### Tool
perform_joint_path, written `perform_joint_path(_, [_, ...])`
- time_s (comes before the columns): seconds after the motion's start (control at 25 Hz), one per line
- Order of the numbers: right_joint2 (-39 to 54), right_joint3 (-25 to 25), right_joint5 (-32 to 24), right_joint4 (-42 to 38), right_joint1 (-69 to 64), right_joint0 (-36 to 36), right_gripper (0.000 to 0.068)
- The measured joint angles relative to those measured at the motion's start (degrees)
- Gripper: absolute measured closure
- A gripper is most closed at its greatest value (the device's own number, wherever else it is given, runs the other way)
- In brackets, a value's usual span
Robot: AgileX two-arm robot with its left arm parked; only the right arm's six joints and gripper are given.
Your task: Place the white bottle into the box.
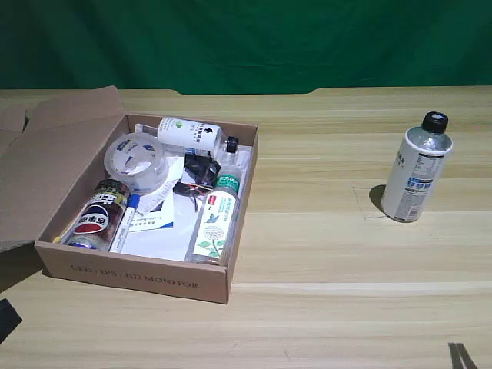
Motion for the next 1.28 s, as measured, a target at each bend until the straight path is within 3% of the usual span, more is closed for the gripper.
perform_joint_path(0.56, [0.0,-0.1,0.0,-0.8,0.0,0.0,0.068])
perform_joint_path(0.8, [-3.7,0.5,0.0,-7.1,0.4,0.0,0.068])
perform_joint_path(1.04, [-14.5,-0.7,0.0,-18.0,9.9,0.0,0.068])
perform_joint_path(1.28, [-15.4,-1.4,0.0,-16.6,21.3,0.0,0.068])
